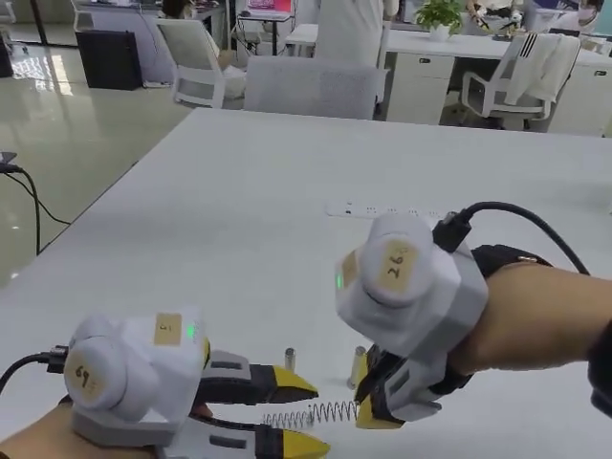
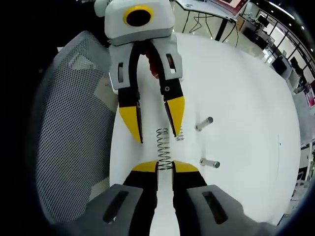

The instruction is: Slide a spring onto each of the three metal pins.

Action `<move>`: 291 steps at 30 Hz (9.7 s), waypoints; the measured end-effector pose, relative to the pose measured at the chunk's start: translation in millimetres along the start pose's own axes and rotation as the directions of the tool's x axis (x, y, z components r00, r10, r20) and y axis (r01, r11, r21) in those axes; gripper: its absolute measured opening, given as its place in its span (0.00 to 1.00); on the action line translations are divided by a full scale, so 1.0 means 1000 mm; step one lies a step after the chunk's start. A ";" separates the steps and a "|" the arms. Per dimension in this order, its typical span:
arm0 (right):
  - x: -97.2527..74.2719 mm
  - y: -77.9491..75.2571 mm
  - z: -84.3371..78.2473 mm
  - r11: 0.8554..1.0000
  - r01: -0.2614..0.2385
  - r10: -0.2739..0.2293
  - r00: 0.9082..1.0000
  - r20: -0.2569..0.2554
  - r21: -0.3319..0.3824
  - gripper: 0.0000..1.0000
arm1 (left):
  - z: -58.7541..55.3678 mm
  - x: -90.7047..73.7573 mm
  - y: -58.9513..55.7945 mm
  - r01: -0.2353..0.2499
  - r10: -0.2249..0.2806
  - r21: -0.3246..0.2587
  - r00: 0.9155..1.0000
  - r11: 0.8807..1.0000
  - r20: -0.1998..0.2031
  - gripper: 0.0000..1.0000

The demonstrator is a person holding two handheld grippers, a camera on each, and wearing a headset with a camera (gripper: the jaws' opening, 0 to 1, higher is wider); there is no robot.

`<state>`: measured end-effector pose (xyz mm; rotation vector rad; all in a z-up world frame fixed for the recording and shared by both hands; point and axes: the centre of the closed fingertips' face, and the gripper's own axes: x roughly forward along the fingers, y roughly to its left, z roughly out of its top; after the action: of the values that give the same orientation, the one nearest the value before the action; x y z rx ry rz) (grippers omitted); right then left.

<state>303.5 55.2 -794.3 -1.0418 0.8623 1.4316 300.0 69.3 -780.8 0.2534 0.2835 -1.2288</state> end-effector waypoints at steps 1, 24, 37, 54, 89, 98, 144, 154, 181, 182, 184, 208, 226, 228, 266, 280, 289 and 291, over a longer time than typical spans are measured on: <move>0.000 0.001 0.000 1.000 -0.002 0.002 1.000 0.000 -0.001 0.08 | -0.001 0.000 0.000 -0.001 0.001 0.006 1.000 1.000 -0.003 0.17; -0.015 0.005 0.013 1.000 0.015 -0.014 1.000 0.018 -0.024 0.07 | -0.003 0.002 0.001 -0.005 0.006 0.034 1.000 0.999 -0.010 0.03; -0.026 0.009 0.043 0.996 0.041 -0.035 0.996 0.076 -0.080 0.07 | -0.003 0.003 0.000 -0.002 0.002 0.038 1.000 0.999 -0.010 0.03; -0.025 0.008 0.059 0.998 0.025 -0.019 0.994 0.106 -0.057 0.14 | 0.000 0.002 0.001 -0.006 0.006 0.042 1.000 0.999 0.008 0.03; -0.012 0.007 0.042 1.000 -0.002 0.003 0.999 0.036 -0.024 0.08 | 0.006 0.004 -0.002 0.002 -0.003 0.036 0.999 0.999 0.033 0.08; -0.013 0.003 0.032 1.000 0.009 -0.008 1.000 0.017 -0.006 0.08 | 0.001 -0.003 0.003 -0.018 0.018 0.000 0.999 1.000 0.035 0.17; -0.040 -0.054 -0.006 0.988 0.116 -0.116 0.993 -0.010 0.097 0.08 | -0.026 -0.043 0.035 -0.219 0.224 -0.099 0.974 0.971 0.046 0.40; -0.032 -0.073 -0.008 0.985 0.146 -0.144 0.989 -0.024 0.095 0.08 | -0.030 -0.044 0.037 -0.237 0.241 -0.111 0.970 0.965 0.028 0.51; -0.001 -0.085 -0.017 0.989 0.117 -0.113 0.992 -0.053 0.088 0.09 | -0.032 -0.039 0.031 -0.233 0.236 -0.120 0.972 0.965 0.014 0.57; -0.001 -0.085 -0.017 0.989 0.116 -0.111 0.992 -0.052 0.092 0.09 | -0.032 -0.039 0.031 -0.232 0.236 -0.119 0.972 0.965 0.015 0.57; 0.001 -0.087 -0.018 0.989 0.117 -0.112 0.992 -0.055 0.096 0.09 | -0.032 -0.040 0.031 -0.233 0.237 -0.119 0.971 0.965 0.015 0.57; 0.032 -0.086 -0.031 0.989 0.073 -0.062 0.994 -0.085 0.127 0.09 | -0.036 -0.038 0.032 -0.230 0.233 -0.124 0.973 0.965 0.005 0.57; 0.048 -0.084 -0.043 0.988 0.066 -0.050 0.992 -0.118 0.139 0.09 | -0.038 -0.038 0.031 -0.231 0.233 -0.125 0.972 0.965 0.002 0.57; 0.050 -0.083 -0.046 0.988 0.062 -0.045 0.991 -0.123 0.143 0.09 | -0.038 -0.038 0.031 -0.232 0.234 -0.124 0.972 0.965 0.002 0.57; 0.041 -0.083 -0.038 0.987 0.101 -0.092 0.993 -0.074 0.125 0.26 | -0.038 -0.037 0.026 -0.224 0.225 -0.116 0.974 0.968 -0.008 0.56; 0.039 -0.075 -0.013 0.993 0.092 -0.090 0.995 -0.030 0.080 0.26 | -0.043 -0.038 0.025 -0.226 0.226 -0.121 0.974 0.966 -0.015 0.55; 0.045 -0.062 0.002 0.997 0.065 -0.065 0.998 -0.021 0.048 0.26 | -0.045 -0.038 0.027 -0.226 0.225 -0.122 0.974 0.967 -0.019 0.55; 0.047 -0.059 0.005 0.997 0.061 -0.060 0.998 -0.019 0.037 0.26 | -0.045 -0.037 0.027 -0.225 0.224 -0.121 0.974 0.967 -0.020 0.55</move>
<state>361.1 83.2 -833.7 -1.0453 0.8612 1.3522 310.4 126.0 -808.5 0.1780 0.3250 -0.9826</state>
